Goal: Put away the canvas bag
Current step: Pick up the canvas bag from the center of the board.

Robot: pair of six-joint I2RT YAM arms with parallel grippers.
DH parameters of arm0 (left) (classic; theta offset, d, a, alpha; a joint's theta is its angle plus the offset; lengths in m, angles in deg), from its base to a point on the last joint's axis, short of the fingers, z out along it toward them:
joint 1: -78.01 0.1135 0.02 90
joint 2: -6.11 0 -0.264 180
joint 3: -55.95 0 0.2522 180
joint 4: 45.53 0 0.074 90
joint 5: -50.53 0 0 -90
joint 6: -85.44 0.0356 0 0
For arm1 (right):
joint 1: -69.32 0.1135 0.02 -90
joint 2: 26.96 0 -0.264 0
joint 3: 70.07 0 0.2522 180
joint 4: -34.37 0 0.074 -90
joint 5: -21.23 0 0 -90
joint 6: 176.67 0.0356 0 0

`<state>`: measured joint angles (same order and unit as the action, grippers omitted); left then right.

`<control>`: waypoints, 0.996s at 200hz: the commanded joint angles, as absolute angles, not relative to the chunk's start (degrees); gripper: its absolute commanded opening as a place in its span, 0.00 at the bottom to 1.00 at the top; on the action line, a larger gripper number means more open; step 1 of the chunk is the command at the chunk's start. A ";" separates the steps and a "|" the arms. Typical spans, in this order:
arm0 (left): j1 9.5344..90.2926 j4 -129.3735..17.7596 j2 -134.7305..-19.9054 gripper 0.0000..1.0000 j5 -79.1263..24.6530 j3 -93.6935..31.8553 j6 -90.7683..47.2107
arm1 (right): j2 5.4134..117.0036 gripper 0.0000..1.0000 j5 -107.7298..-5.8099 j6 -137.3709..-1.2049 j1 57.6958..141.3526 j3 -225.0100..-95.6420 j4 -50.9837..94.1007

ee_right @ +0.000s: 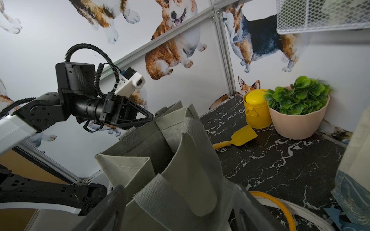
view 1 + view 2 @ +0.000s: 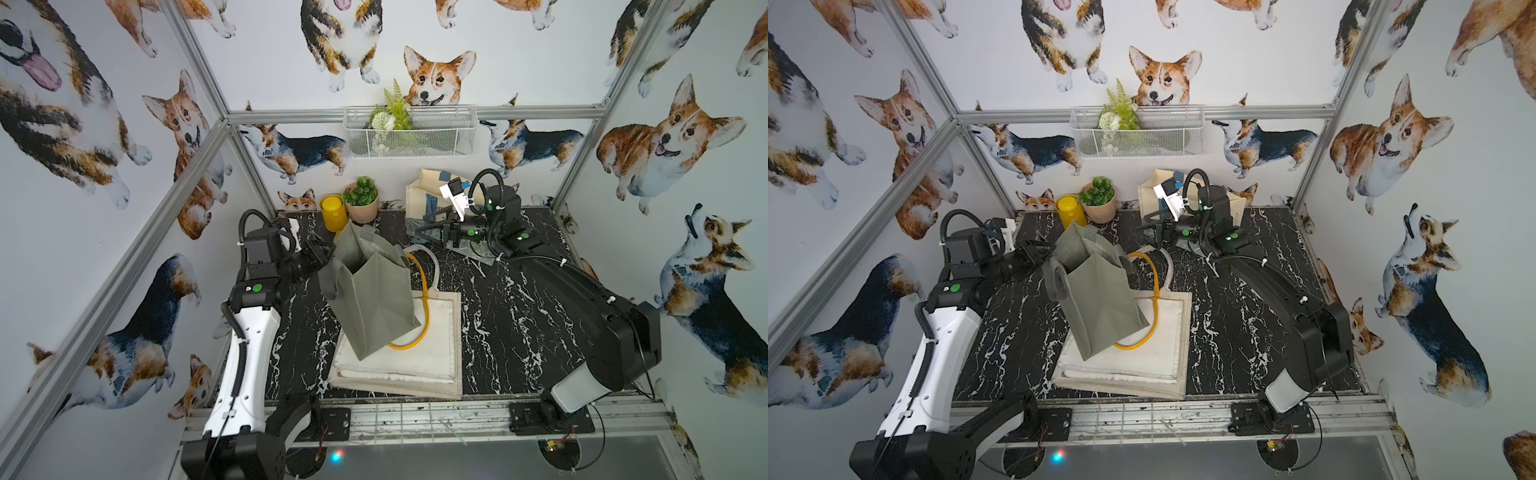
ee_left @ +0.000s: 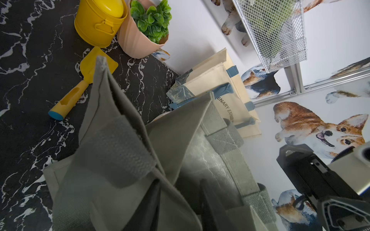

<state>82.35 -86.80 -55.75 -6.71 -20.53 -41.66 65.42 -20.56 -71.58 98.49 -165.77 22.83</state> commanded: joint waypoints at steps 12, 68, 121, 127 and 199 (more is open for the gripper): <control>81.64 -84.07 -53.95 0.34 -5.28 -19.51 -40.18 | 70.03 0.83 -23.75 -69.84 99.44 -168.09 20.00; 77.83 -86.09 -52.91 0.45 -5.58 -19.63 -38.04 | 75.05 0.83 -25.57 -73.31 103.96 -170.12 19.78; 76.88 -89.83 -52.38 0.09 -7.27 -19.44 -36.47 | 76.47 0.82 -23.44 -72.86 105.51 -170.10 21.37; 76.72 -89.13 -52.19 0.05 -7.09 -19.34 -36.86 | 76.49 0.82 -23.10 -72.92 105.76 -169.97 21.68; 64.58 -84.49 -52.86 0.00 -12.35 -20.28 -37.91 | 77.59 0.80 -22.27 -71.95 110.85 -168.85 24.87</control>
